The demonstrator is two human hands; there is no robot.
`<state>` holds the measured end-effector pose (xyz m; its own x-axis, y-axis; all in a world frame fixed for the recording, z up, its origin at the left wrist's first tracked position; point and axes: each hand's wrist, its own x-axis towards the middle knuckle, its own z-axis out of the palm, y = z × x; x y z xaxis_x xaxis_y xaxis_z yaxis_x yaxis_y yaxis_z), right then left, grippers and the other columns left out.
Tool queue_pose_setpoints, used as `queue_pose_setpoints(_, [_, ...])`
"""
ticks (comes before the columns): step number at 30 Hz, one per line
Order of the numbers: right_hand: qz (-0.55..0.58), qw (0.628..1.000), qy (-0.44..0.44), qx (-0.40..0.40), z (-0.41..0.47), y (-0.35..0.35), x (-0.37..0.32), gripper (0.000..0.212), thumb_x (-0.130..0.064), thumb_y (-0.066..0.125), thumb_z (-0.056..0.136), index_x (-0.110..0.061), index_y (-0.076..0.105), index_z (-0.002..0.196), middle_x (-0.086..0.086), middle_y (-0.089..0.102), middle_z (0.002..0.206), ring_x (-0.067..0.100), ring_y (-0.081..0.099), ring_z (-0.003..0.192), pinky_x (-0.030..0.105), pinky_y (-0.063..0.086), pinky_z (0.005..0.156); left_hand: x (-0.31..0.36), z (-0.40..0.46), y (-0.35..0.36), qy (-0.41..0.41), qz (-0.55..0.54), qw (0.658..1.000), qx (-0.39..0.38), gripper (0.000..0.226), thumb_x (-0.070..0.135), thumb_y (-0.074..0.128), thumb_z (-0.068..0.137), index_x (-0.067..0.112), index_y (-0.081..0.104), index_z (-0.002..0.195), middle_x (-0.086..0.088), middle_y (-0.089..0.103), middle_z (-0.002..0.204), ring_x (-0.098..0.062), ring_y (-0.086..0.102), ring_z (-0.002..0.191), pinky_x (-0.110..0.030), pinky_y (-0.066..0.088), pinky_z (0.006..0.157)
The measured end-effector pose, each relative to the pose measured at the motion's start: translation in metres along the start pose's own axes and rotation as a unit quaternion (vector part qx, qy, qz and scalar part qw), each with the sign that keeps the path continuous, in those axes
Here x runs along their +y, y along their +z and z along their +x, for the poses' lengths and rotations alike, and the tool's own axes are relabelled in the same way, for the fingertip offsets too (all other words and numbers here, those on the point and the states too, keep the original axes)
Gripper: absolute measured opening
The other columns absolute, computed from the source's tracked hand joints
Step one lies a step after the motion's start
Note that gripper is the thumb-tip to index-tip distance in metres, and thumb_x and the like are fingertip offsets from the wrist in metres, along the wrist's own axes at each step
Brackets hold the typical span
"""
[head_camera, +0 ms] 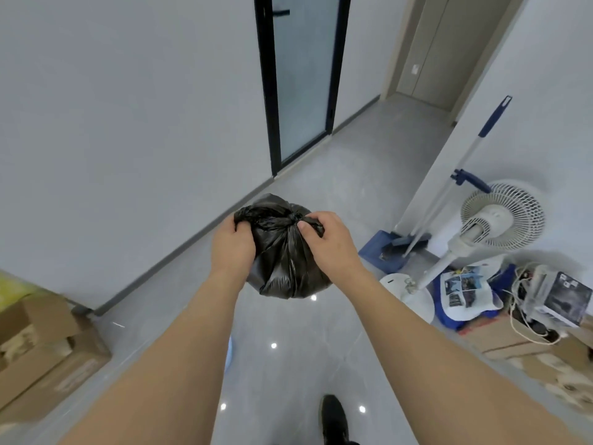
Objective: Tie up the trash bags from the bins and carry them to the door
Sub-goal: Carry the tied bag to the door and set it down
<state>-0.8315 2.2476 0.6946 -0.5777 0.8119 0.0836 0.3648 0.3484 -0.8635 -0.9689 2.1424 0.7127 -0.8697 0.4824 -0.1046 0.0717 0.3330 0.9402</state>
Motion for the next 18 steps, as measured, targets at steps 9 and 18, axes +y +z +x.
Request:
queue_pose_setpoints(9, [-0.013,0.999,0.005,0.039,-0.004,-0.078,0.023,0.022,-0.039,0.055,0.093,-0.023,0.062,0.107,-0.008,0.056,0.105,0.002,0.050,0.094,0.005,0.031,0.075,0.043,-0.027,0.065,0.008,-0.021,0.999,-0.048,0.026,0.021,0.042,0.088,0.029,0.065,0.082,0.011,0.068,0.085,-0.004,0.059,0.080,-0.031,0.047,0.074])
queue_pose_setpoints(18, [-0.038,0.974,0.087,0.204,-0.065,-0.193,0.055,0.024,-0.040,0.057,0.092,-0.023,0.061,0.109,-0.009,0.054,0.104,0.006,0.049,0.096,0.020,0.033,0.084,0.091,-0.084,0.174,0.079,-0.016,0.967,-0.240,0.031,0.022,0.041,0.090,0.034,0.065,0.075,0.014,0.067,0.081,-0.006,0.060,0.079,-0.026,0.043,0.065])
